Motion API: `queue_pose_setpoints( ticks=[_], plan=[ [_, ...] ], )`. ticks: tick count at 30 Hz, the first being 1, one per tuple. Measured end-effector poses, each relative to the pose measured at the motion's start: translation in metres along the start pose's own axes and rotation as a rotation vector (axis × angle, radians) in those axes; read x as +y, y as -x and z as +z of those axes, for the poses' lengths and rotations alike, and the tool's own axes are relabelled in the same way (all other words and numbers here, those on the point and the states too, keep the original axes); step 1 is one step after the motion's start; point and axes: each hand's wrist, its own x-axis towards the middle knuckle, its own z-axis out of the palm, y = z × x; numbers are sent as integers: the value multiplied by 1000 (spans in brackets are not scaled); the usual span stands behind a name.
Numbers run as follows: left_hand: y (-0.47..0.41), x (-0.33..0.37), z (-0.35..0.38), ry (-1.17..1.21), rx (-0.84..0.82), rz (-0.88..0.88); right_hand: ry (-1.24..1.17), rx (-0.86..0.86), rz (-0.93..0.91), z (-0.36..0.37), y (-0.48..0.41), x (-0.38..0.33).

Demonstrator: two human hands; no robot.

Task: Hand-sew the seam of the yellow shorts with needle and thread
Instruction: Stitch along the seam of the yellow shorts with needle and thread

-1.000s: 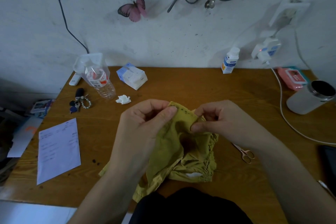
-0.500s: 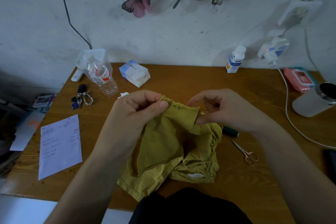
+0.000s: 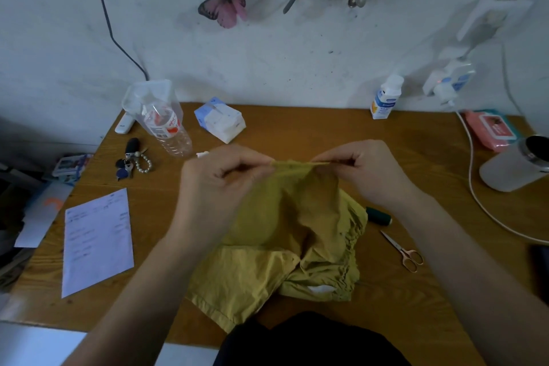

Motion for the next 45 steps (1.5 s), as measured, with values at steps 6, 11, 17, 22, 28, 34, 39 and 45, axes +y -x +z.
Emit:
queue_pose_setpoints(
  ticks=[6, 11, 17, 22, 28, 34, 39, 45],
  plan=[
    [41, -63, 42, -246, -260, 225, 291, -6, 46, 25, 24, 67],
    [75, -109, 78, -332, -323, 274, 397, -39, 63, 44, 49, 106],
    [100, -150, 116, -410, -333, 324, 446, -78, 125, 62, 58, 147],
    [116, -166, 138, -412, -367, 296, 460, -194, 178, 68, 61, 175],
    [124, -175, 154, -432, -414, 265, 499, -285, 212, 70, 59, 187],
    [143, -178, 154, -489, -395, 220, 455, -227, 194, 65, 61, 171],
    [139, -173, 149, -530, -328, 164, 343, -39, 98, 80, 79, 137],
    [129, -174, 145, -524, -308, 106, 362, -116, 118, 98, 103, 145]
  ],
)
